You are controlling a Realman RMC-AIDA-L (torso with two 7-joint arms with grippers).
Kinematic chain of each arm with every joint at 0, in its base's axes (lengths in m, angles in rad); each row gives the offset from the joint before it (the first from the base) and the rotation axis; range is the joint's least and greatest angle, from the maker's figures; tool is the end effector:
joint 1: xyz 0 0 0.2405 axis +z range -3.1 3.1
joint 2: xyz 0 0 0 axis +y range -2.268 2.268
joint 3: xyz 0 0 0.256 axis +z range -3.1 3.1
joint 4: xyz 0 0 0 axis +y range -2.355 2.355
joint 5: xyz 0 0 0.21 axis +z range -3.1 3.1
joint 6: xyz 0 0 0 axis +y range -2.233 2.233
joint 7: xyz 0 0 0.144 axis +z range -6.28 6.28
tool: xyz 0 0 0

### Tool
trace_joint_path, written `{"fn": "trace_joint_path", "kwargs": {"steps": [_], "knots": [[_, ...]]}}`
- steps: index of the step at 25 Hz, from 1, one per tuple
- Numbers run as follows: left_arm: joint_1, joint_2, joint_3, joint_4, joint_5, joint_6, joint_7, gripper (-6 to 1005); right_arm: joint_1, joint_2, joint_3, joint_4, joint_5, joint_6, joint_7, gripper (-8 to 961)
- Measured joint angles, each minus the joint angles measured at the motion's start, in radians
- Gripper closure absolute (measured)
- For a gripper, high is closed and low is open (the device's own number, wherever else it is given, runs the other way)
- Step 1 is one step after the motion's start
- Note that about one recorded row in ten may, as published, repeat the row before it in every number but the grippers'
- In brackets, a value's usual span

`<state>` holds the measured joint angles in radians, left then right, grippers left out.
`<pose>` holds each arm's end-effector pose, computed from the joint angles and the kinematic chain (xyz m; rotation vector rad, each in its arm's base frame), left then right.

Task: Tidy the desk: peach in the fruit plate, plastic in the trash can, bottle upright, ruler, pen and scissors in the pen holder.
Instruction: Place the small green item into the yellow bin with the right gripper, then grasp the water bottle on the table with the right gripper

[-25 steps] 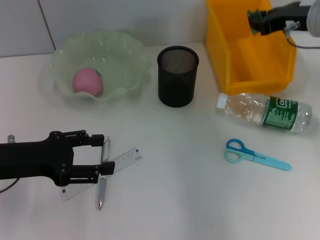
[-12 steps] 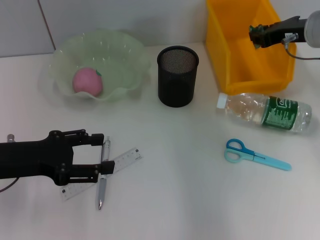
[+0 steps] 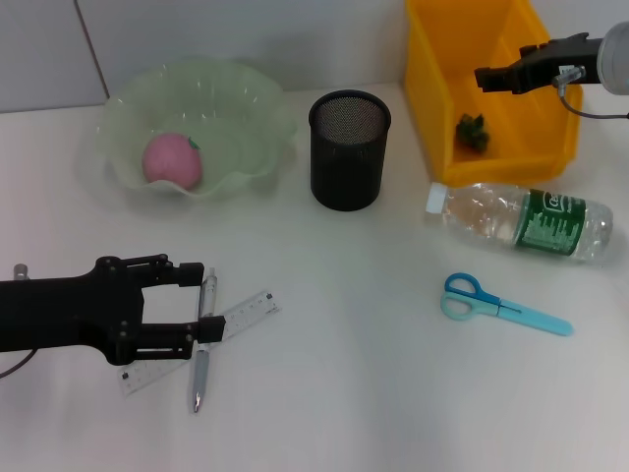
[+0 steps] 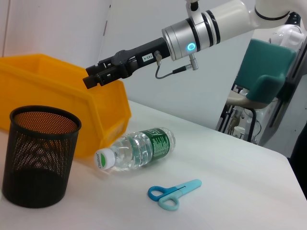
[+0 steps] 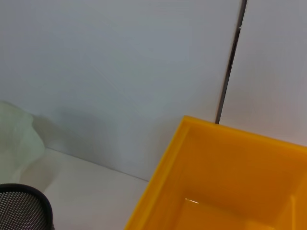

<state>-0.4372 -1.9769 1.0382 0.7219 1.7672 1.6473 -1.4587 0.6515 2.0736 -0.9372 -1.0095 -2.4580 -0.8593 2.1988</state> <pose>-0.2589 0.3050 0.0131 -2.9201 -0.5845 -0.6936 0.2394 0.4491 0.0662 -2.0880 0.8174 0.1161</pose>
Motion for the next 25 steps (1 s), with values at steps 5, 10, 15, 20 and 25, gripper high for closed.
{"fn": "trace_joint_path", "kwargs": {"steps": [5,10,15,20,25], "knots": [[0.000,0.000,0.000,0.000,0.000,0.000,0.000,197,-0.001,0.000,0.000,-0.005,0.007,0.000,0.000,199],[0.000,0.001,0.000,0.001,0.000,0.000,0.000,197,-0.024,0.001,0.000,-0.049,0.085,-0.027,0.001,199],[0.000,0.001,-0.019,-0.001,0.000,0.004,0.003,197,-0.070,-0.002,-0.001,-0.145,0.187,-0.131,-0.006,198],[0.000,0.001,-0.020,0.001,0.000,0.005,0.004,198,-0.093,0.000,-0.004,-0.236,0.195,-0.254,-0.008,198],[0.000,0.001,-0.020,0.001,0.000,0.006,0.004,198,-0.093,-0.009,0.001,-0.325,0.177,-0.438,-0.024,198]]}}
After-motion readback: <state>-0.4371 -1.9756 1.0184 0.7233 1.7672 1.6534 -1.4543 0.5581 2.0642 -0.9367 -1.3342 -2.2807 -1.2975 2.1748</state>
